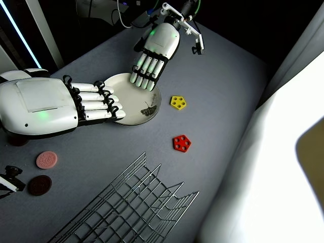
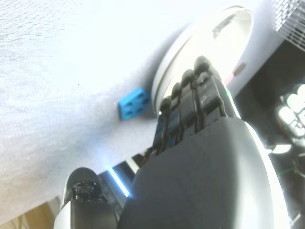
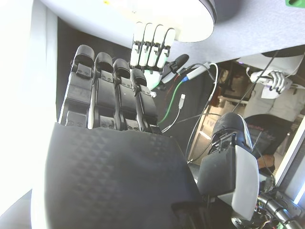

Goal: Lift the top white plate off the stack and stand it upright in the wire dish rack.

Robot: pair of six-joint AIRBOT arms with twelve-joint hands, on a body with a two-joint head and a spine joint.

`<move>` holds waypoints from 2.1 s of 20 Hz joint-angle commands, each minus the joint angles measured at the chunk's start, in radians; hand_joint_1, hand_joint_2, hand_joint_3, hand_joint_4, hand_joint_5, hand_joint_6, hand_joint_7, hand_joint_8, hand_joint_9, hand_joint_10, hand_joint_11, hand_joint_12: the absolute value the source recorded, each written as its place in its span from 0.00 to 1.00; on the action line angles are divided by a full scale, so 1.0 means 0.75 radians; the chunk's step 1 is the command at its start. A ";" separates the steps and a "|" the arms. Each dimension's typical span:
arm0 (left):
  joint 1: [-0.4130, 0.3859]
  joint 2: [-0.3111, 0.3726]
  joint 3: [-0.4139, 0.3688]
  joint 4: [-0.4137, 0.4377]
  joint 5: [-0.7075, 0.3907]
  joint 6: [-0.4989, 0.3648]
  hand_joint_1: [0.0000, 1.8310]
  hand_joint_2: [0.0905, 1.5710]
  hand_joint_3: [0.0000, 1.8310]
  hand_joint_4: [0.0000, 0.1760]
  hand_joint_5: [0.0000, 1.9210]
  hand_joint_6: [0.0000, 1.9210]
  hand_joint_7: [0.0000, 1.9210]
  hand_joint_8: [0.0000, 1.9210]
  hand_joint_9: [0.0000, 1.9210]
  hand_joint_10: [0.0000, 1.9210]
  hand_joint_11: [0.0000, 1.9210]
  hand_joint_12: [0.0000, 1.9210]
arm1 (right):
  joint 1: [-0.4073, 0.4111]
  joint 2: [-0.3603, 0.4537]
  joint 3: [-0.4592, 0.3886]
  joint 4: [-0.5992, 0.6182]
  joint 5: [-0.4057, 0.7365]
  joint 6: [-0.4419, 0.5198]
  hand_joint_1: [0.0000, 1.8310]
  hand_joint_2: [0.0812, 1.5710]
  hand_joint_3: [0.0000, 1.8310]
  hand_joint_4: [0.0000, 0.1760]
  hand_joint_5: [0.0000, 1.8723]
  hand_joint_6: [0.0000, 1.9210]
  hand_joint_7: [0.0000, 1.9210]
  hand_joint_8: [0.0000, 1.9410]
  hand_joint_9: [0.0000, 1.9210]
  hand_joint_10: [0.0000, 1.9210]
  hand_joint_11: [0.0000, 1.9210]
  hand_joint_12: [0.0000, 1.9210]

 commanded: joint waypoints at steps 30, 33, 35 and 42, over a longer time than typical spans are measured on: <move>-0.004 -0.206 0.069 -0.108 0.119 -0.070 0.01 0.58 0.00 0.00 0.02 0.00 0.03 0.00 0.04 0.01 0.06 0.01 | -0.049 0.017 0.019 0.166 0.127 -0.219 0.00 0.60 0.00 0.00 0.07 0.01 0.08 0.01 0.08 0.01 0.08 0.01; -0.010 -0.267 0.087 -0.133 0.162 -0.070 0.01 0.59 0.00 0.00 0.02 0.00 0.03 0.00 0.04 0.00 0.05 0.01 | -0.051 0.016 0.017 0.159 0.131 -0.219 0.00 0.60 0.00 0.00 0.05 0.00 0.07 0.00 0.08 0.00 0.08 0.01; -0.012 -0.280 0.083 -0.162 0.178 -0.071 0.01 0.58 0.00 0.00 0.02 0.00 0.03 0.00 0.04 0.00 0.06 0.01 | -0.054 0.016 0.016 0.152 0.132 -0.219 0.00 0.59 0.00 0.00 0.05 0.00 0.07 0.00 0.08 0.00 0.08 0.01; -0.001 -0.280 0.064 -0.175 0.192 -0.071 0.02 0.59 0.00 0.00 0.02 0.00 0.03 0.00 0.04 0.00 0.05 0.01 | -0.092 0.009 0.015 0.140 0.104 -0.219 0.19 0.55 0.00 0.00 0.02 0.00 0.06 0.00 0.08 0.00 0.10 0.01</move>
